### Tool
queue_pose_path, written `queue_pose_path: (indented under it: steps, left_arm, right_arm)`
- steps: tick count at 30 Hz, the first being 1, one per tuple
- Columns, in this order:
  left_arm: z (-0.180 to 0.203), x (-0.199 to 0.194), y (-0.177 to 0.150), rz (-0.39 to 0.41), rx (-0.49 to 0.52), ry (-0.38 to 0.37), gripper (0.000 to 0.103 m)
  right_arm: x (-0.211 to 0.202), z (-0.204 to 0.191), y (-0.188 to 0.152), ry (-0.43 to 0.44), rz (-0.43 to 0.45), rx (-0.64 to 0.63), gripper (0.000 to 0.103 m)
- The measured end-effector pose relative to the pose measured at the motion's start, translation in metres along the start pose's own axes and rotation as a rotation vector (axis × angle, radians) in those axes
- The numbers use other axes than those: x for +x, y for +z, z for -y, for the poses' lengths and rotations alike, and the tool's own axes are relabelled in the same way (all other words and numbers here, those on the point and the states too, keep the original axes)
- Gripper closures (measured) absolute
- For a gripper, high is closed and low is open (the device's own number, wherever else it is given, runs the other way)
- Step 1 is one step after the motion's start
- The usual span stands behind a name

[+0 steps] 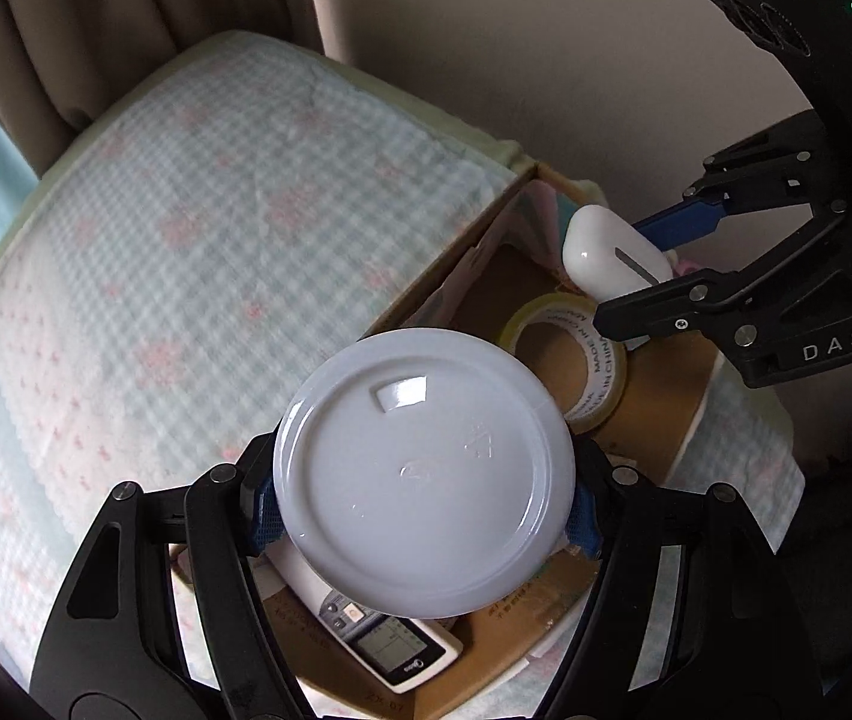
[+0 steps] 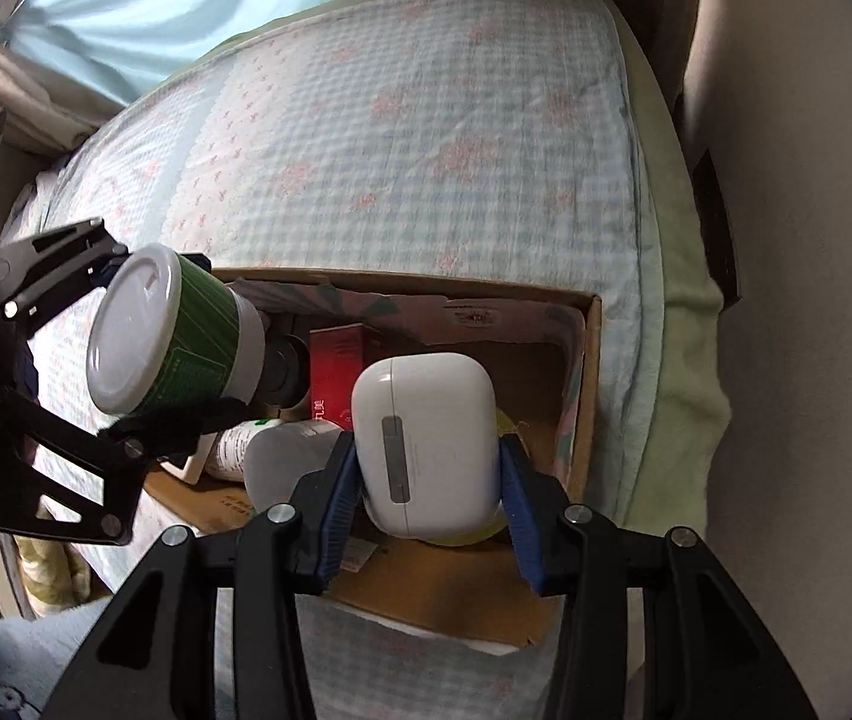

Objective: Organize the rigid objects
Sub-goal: 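Carry the green jar and earbud case with both tools over the box, then open both tools to drop the jar and earbud case into the box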

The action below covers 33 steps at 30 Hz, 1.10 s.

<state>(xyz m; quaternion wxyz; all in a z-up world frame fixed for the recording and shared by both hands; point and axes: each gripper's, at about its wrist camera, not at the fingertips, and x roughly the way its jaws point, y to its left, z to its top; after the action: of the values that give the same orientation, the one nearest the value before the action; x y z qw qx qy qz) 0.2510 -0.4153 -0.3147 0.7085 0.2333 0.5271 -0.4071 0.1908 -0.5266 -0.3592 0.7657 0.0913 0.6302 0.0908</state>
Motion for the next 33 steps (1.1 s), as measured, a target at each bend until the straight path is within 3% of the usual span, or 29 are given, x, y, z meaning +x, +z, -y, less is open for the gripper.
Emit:
queue_pose_path:
  steps: [7,9,12,16,17,18,19,20,21,26,33]
  left_arm:
    - [-0.020,0.028,-0.006,-0.055,-0.102,0.013,0.035]
    - [-0.017,0.033,-0.004,-0.060,-0.090,0.014,0.035]
    - [-0.007,0.040,-0.001,-0.076,-0.049,0.027,0.035]
    - [0.002,0.043,0.004,-0.092,-0.016,0.039,0.034]
    - [0.003,0.042,0.006,-0.087,-0.015,0.031,0.027]
    - [0.004,0.037,0.007,-0.071,-0.016,0.014,0.005]
    - [0.005,0.029,0.009,-0.046,-0.019,-0.006,0.001]
    - [0.005,0.021,0.009,-0.022,-0.023,-0.024,0.000]
    - [0.005,0.014,0.008,-0.006,-0.030,-0.031,0.000]
    - [0.000,0.002,-0.002,-0.010,-0.065,-0.019,0.000]
    - [-0.005,-0.007,-0.020,-0.026,-0.099,-0.013,0.000]
  right_arm:
    - [0.023,0.034,-0.009,0.097,0.055,0.387,0.061]
    - [0.028,0.039,-0.013,0.140,0.086,0.484,0.061]
    - [0.033,0.039,-0.013,0.122,0.092,0.568,0.061]
    - [0.038,0.036,-0.004,0.068,0.088,0.582,0.060]
    - [0.038,0.033,0.002,0.043,0.089,0.563,0.058]
    - [0.036,0.030,0.005,0.016,0.100,0.542,0.046]
    - [0.032,0.027,0.009,-0.021,0.113,0.522,0.031]
    - [0.031,0.027,0.008,0.028,0.124,0.503,0.011]
    - [0.030,0.026,0.008,0.051,0.129,0.492,0.000]
    - [0.022,0.020,-0.003,-0.026,0.162,0.486,0.000]
    - [0.017,0.016,-0.019,-0.053,0.171,0.493,0.000]
